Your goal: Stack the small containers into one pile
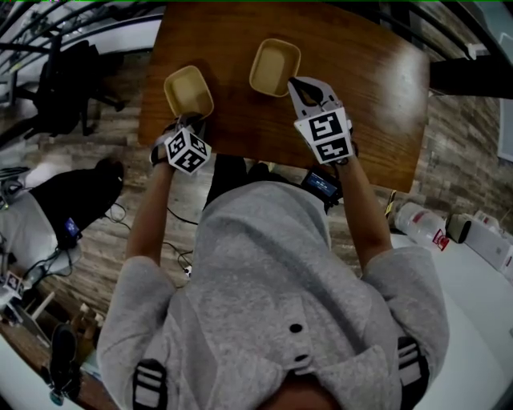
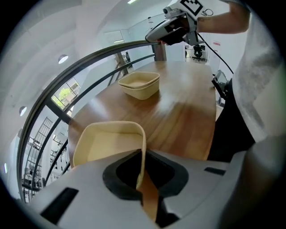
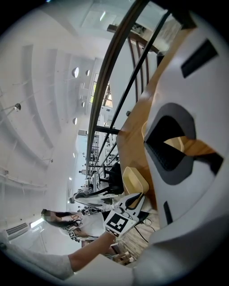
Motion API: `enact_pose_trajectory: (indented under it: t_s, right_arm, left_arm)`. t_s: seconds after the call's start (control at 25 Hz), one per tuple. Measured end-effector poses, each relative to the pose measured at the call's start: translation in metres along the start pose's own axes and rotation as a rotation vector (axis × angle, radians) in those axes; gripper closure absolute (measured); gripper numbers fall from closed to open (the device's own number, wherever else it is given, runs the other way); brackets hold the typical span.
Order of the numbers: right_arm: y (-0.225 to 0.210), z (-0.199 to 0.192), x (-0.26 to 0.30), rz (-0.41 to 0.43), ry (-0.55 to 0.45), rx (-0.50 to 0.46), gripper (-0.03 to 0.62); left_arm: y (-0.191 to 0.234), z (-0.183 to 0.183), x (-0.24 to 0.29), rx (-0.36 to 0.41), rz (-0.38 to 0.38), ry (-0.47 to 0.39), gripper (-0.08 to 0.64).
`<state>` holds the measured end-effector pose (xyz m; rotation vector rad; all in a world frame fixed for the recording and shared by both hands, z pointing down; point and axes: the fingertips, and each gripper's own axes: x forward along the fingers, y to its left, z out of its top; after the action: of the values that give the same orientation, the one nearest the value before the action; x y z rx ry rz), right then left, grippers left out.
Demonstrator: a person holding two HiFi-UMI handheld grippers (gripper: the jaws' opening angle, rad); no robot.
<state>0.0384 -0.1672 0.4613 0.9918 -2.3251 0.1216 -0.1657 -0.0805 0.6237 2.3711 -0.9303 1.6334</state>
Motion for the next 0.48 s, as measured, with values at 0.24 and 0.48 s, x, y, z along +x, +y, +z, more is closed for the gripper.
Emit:
enact_pose_trajectory:
  t_s: [0.24, 0.48]
  right_arm:
    - [-0.0033, -0.0043, 0.0010, -0.009, 0.008, 0.005, 0.577]
    - [-0.0086, -0.0071, -0.0014, -0.018, 0.007, 0.009, 0.577]
  left_arm:
    - [0.0036, -0.0025, 0.0008, -0.006, 0.003, 0.012, 0.532]
    - [0.0079, -0.0012, 0.0003, -0.011, 0.017, 0.010, 0.535]
